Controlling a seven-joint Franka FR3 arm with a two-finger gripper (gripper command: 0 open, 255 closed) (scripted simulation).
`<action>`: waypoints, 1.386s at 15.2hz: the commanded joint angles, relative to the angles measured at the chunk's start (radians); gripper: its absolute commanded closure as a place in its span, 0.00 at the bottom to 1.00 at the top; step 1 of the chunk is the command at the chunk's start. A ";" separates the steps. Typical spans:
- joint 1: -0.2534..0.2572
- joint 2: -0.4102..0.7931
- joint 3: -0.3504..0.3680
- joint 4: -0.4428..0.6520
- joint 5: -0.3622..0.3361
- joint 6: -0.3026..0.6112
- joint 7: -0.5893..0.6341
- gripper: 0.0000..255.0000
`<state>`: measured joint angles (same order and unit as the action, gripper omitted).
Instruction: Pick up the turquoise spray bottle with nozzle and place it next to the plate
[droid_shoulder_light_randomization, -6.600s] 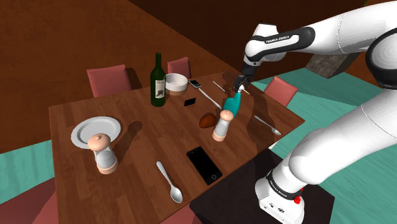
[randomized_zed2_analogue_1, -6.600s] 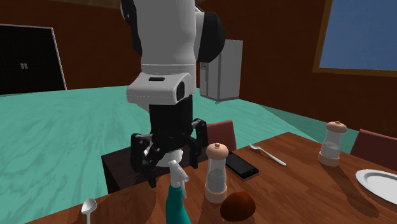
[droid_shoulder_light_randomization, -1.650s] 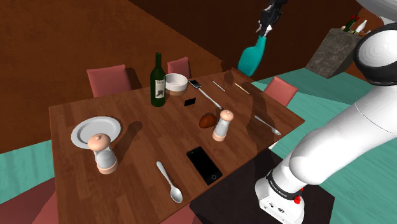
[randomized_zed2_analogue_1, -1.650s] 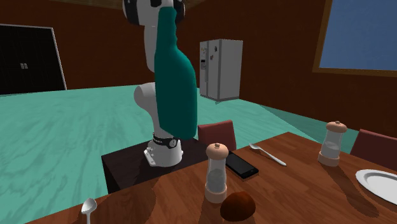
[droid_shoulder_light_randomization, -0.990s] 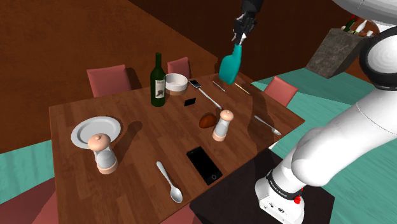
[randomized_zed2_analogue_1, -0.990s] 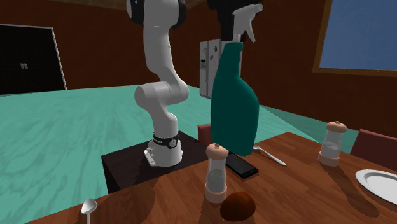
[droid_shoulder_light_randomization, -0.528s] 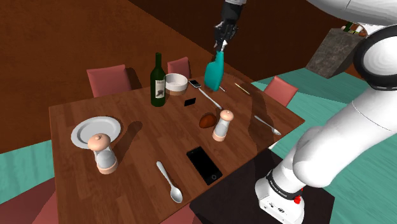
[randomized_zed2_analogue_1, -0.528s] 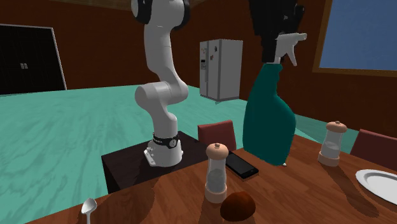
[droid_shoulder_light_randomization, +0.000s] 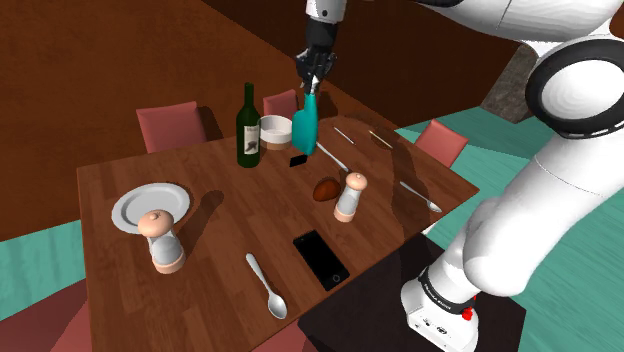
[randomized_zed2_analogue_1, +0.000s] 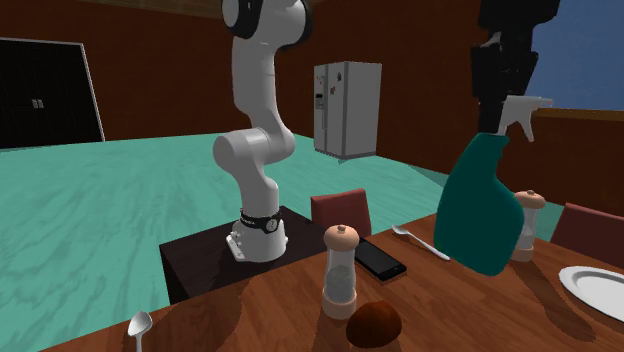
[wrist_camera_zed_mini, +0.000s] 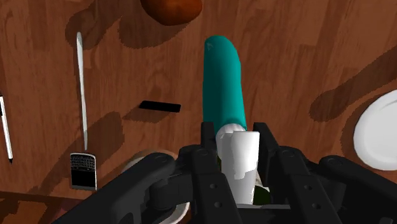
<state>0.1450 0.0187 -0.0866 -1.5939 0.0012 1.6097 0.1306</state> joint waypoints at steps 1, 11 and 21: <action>0.017 0.038 0.016 0.026 0.003 0.013 0.034 1.00; 0.108 0.285 0.083 0.227 0.000 0.059 0.192 1.00; 0.191 0.577 0.112 0.541 -0.015 0.037 0.300 1.00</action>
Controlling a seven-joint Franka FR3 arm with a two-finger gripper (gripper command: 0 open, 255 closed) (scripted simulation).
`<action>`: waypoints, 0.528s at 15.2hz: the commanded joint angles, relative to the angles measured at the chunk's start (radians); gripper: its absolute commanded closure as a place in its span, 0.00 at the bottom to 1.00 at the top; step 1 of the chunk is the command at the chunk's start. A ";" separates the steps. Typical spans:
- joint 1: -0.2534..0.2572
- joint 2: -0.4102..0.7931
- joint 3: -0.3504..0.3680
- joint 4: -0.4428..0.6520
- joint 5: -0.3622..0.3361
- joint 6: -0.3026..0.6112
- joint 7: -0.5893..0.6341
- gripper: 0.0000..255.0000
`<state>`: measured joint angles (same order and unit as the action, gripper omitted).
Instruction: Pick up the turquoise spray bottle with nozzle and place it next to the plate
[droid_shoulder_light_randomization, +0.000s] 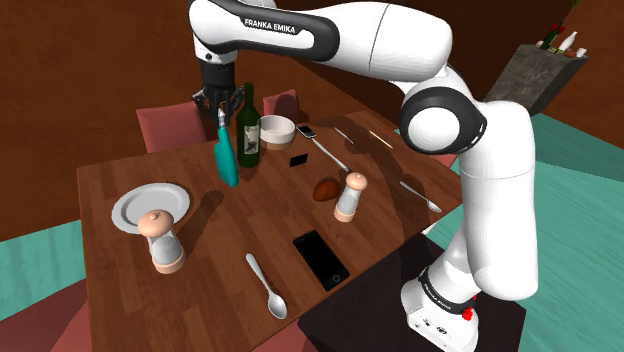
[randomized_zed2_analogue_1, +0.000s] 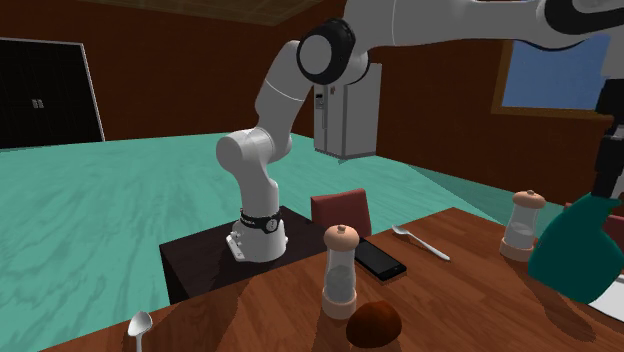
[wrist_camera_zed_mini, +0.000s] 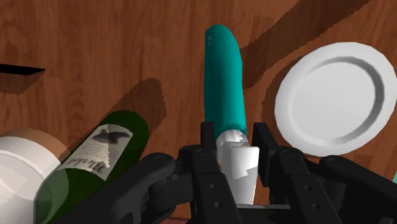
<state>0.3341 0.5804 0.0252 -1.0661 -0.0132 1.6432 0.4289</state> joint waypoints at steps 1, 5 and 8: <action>0.001 0.011 0.000 -0.007 0.000 0.020 0.002 1.00; 0.001 0.002 0.000 -0.076 0.000 0.080 0.002 1.00; 0.000 0.000 0.000 -0.121 0.000 0.122 0.003 1.00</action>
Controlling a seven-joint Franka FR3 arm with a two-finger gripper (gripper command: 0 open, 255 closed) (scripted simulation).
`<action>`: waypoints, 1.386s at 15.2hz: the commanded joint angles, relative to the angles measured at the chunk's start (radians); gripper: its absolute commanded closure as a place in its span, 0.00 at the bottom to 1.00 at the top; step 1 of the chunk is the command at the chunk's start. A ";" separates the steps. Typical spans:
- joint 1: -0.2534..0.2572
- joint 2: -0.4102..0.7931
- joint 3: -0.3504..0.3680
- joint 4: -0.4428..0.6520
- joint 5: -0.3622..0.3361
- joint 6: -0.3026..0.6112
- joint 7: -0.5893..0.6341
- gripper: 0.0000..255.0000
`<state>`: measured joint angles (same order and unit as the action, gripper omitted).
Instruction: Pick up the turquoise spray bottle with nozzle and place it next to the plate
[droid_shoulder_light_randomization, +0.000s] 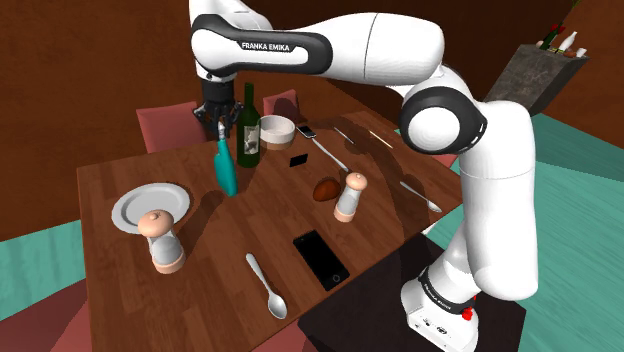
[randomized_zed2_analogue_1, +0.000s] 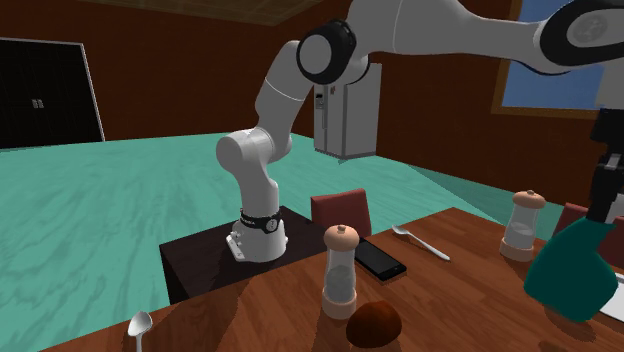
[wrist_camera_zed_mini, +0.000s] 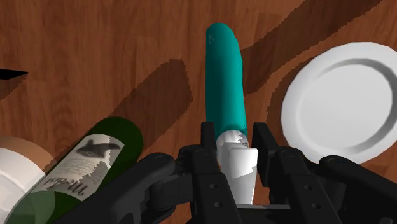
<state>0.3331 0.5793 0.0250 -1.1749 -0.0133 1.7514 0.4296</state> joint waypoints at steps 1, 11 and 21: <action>0.001 0.000 0.000 -0.026 0.000 0.027 0.002 1.00; 0.001 0.002 0.000 -0.064 0.000 0.067 0.002 1.00; 0.002 0.005 0.000 0.041 0.000 -0.036 0.002 0.00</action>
